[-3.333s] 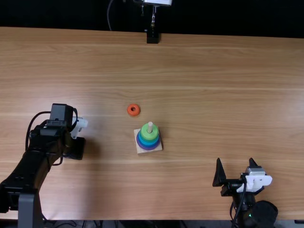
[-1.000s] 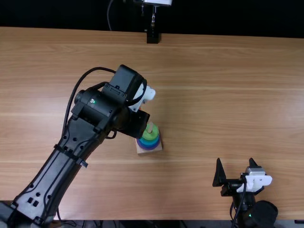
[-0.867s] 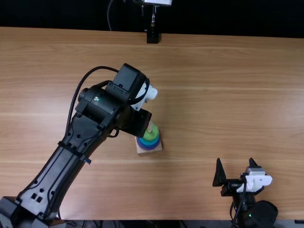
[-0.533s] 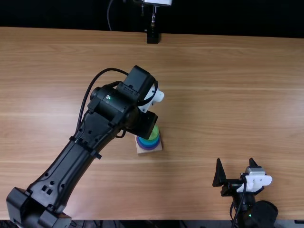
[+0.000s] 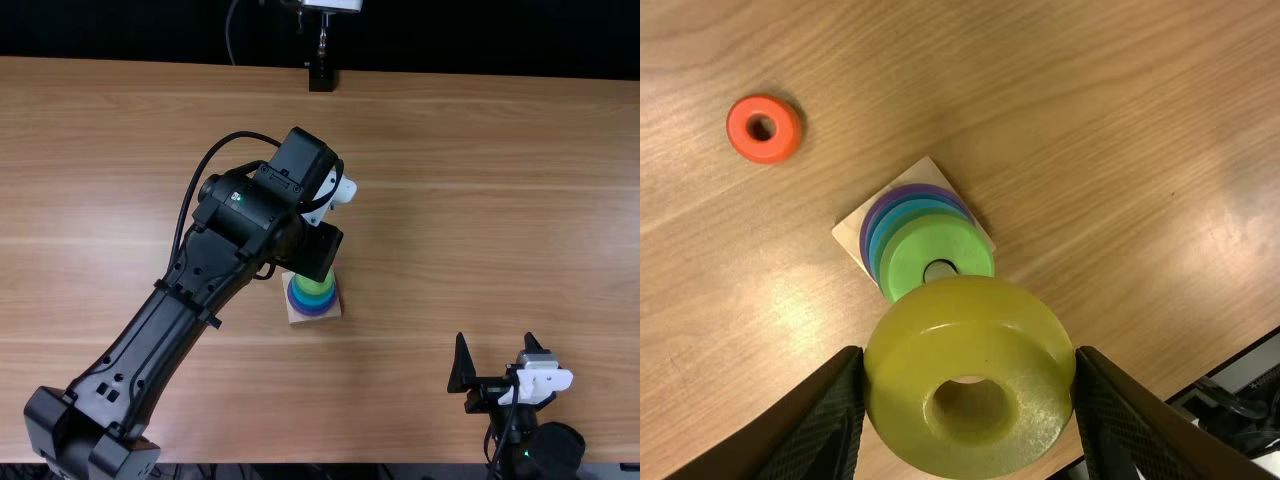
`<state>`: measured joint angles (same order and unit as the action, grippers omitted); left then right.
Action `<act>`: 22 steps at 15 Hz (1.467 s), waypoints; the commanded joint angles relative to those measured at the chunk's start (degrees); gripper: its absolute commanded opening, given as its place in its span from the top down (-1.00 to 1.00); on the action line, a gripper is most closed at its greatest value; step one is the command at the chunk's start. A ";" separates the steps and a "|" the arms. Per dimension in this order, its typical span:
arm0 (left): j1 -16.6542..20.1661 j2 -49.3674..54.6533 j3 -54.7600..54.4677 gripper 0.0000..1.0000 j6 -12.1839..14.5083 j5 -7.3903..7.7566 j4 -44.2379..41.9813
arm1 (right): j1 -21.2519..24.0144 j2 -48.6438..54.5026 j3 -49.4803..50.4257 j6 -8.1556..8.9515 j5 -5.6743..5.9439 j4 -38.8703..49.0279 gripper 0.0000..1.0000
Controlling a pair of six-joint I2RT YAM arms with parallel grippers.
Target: Build the Hanoi tower: stack the rings onto the peg from bottom to top in this color order: purple, dark blue, light blue, dark green, light green, yellow, orange.
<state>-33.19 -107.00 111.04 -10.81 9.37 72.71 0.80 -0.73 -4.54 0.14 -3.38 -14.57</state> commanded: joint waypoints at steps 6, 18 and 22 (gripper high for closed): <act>-1.53 -1.63 1.81 1.00 -0.58 0.44 -0.14 | 0.43 0.73 3.39 0.07 0.21 -4.27 -1.00; -1.26 -1.63 -3.11 1.00 -0.37 1.08 -0.14 | 0.43 0.73 3.48 0.07 0.21 -4.27 -1.00; -1.18 -1.72 -4.26 -0.55 -0.48 1.50 0.17 | 0.43 0.73 3.48 0.07 0.21 -4.27 -1.00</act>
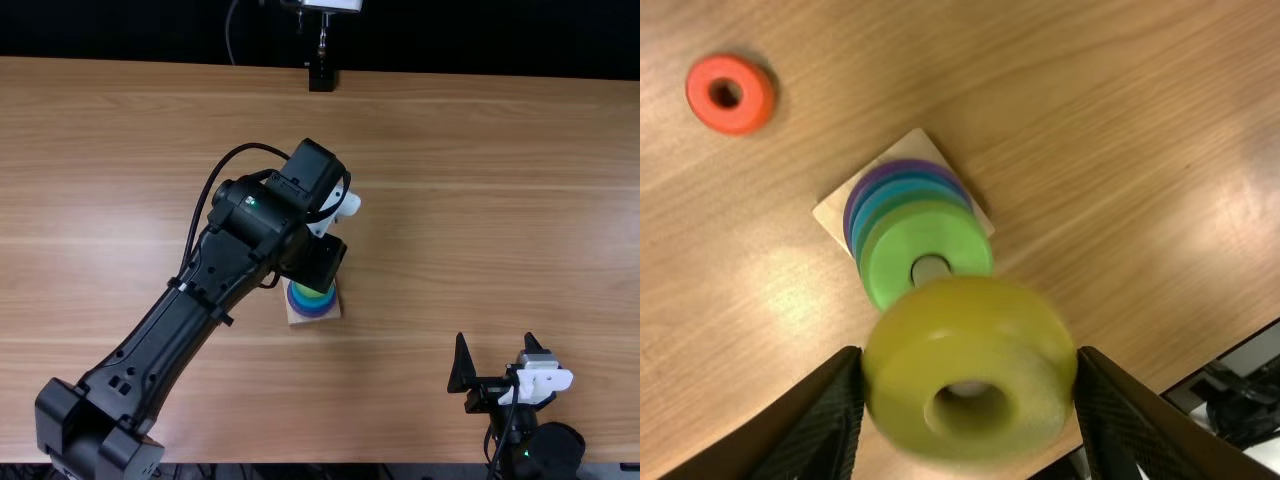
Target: Build the Hanoi tower: stack the rings onto the peg from bottom to top in this color order: purple, dark blue, light blue, dark green, light green, yellow, orange.
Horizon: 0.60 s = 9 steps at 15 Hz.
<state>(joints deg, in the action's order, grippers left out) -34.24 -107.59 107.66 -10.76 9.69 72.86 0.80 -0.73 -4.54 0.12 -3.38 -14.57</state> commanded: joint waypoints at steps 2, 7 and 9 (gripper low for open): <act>-0.13 -1.13 -0.87 -1.00 -0.52 1.17 0.44 | 0.43 0.73 3.39 0.09 0.21 -4.27 -1.00; 0.14 -0.60 -0.87 -1.00 -0.31 0.22 -0.40 | 0.43 0.73 3.48 0.09 0.21 -4.27 -1.00; 0.58 -0.43 0.01 -1.00 -0.10 -0.10 -1.46 | 0.43 0.73 3.39 0.09 0.21 -4.27 -1.00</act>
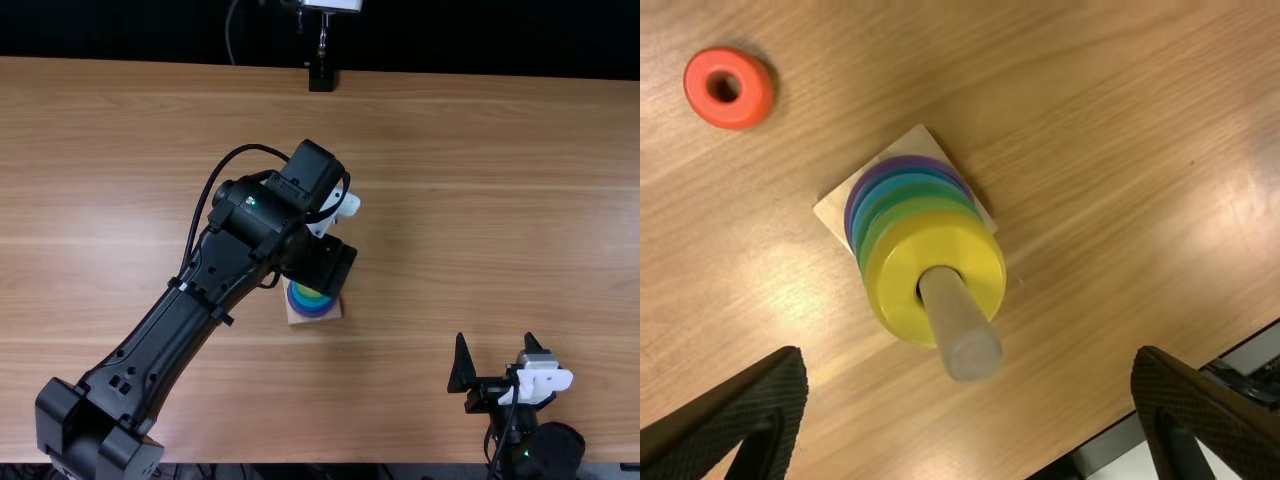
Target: Build the Hanoi tower: stack the rings onto the peg from bottom to top in this color order: purple, dark blue, light blue, dark green, light green, yellow, orange.
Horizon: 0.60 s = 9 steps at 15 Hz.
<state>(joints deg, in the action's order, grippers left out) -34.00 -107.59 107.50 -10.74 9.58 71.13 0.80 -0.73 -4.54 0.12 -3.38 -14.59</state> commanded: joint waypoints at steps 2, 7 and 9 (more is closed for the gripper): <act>2.09 -0.34 1.13 -1.00 0.20 -0.41 -4.90 | 0.43 0.73 3.39 0.09 0.21 -4.25 -1.00; 6.31 -0.87 1.39 -1.00 0.30 -9.58 -20.19 | 0.43 0.73 3.39 0.09 0.21 -4.25 -1.00; 8.42 -1.13 1.31 -1.00 0.20 -12.85 -21.14 | 0.43 0.73 3.48 0.09 0.21 -4.25 -1.00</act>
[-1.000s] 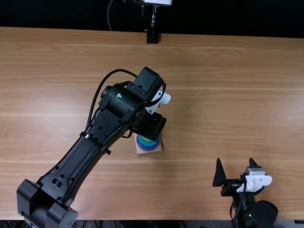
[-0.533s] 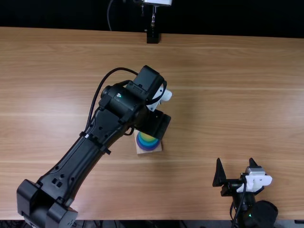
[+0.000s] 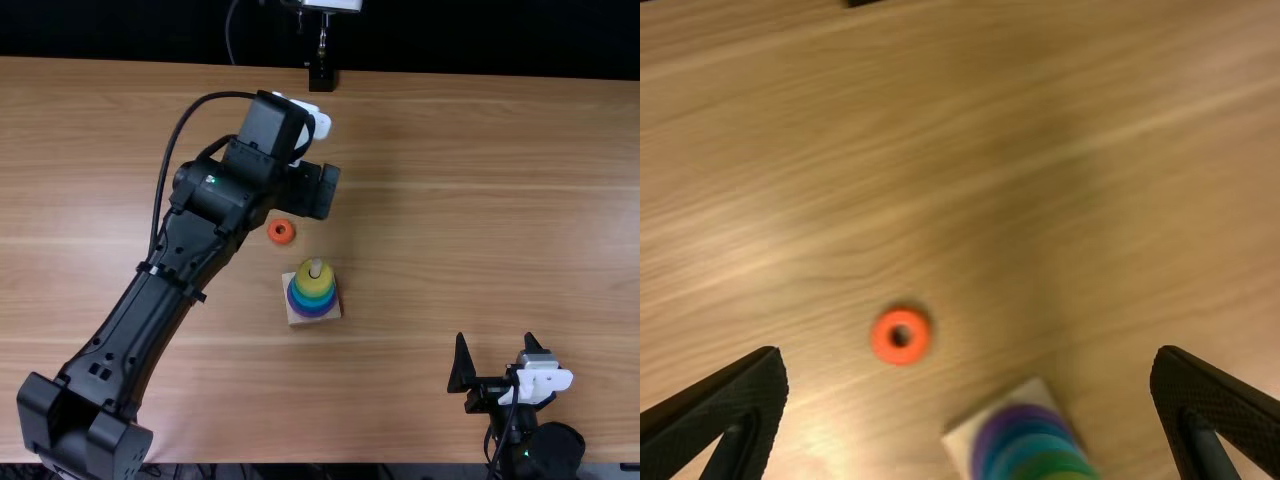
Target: Build the Hanoi tower: stack the rings onto the peg from bottom to top in this color order: purple, dark blue, light blue, dark green, light green, yellow, orange.
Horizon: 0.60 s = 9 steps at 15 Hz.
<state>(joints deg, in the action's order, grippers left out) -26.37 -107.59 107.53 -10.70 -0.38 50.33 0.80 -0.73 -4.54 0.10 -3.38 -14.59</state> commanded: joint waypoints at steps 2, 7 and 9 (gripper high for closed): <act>1.32 -5.09 0.84 -1.00 0.15 -5.95 0.62 | 0.43 0.73 3.48 0.11 0.21 -4.25 -1.00; 1.32 -6.75 -11.99 -1.00 0.36 -4.57 -7.93 | 0.43 0.73 3.48 0.11 0.21 -4.25 -1.00; 1.32 -6.84 -15.50 -1.00 0.36 -4.57 -9.83 | 0.43 0.73 3.48 0.11 0.21 -4.25 -1.00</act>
<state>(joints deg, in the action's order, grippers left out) -25.04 -113.99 92.86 -10.68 -4.54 40.75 0.80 -0.73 -4.54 0.12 -3.40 -14.59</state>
